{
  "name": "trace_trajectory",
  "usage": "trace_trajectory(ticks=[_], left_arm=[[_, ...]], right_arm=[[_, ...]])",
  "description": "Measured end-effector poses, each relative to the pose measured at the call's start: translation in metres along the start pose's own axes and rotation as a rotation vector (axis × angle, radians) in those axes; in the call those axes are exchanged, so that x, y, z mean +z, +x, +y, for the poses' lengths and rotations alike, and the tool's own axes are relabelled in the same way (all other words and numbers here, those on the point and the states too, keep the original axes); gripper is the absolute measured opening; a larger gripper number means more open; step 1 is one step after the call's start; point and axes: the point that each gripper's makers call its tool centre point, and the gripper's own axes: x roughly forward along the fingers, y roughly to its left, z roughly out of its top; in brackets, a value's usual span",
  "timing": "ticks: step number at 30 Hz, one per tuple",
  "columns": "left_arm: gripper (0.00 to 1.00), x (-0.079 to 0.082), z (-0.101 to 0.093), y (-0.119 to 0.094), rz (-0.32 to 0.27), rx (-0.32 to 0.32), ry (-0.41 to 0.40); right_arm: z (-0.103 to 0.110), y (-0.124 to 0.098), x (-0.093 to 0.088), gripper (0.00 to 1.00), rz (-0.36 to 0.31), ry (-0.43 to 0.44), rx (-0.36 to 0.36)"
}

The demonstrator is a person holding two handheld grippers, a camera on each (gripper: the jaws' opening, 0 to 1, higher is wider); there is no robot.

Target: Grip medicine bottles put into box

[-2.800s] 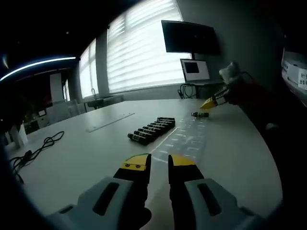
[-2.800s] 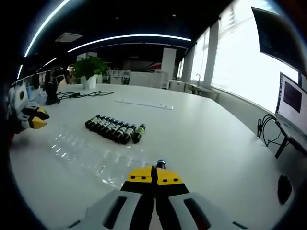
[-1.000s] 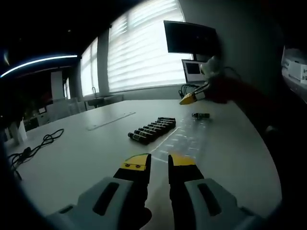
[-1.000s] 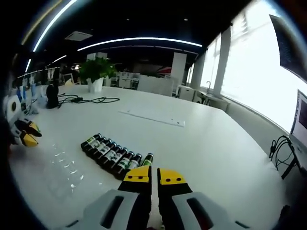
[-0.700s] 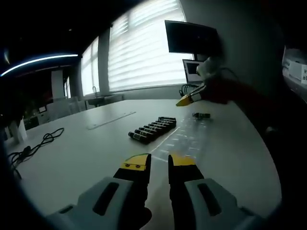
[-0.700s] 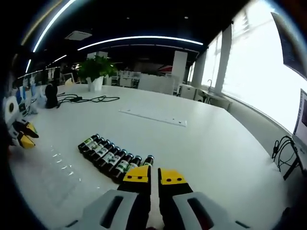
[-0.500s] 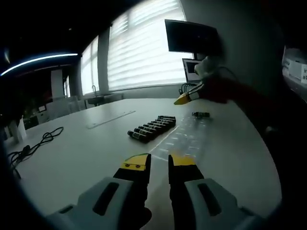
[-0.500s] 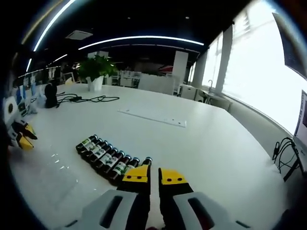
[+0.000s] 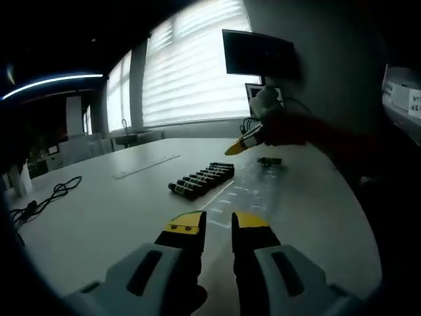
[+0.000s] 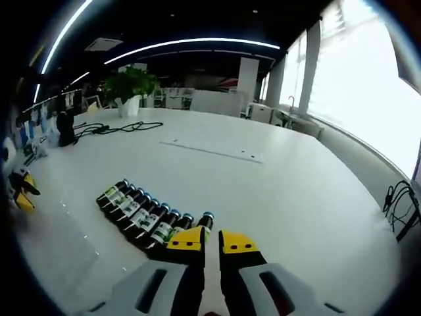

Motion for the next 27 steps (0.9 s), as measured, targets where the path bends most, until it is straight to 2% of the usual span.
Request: trace_trajectory(ticks=[5, 19, 27], left_arm=[[0.11, 0.004, 0.001, -0.001, -0.014, 0.004, -0.006], [0.11, 0.005, 0.001, -0.004, -0.014, 0.001, -0.006], [0.11, 0.007, 0.000, -0.004, -0.019, 0.003, 0.001]], right_arm=[[0.001, 0.004, -0.001, 0.05, 0.017, -0.026, -0.004], [0.007, 0.017, -0.008, 0.06, 0.060, -0.004, 0.015], [0.006, 0.022, -0.014, 0.07, 0.107, -0.020, -0.014]])
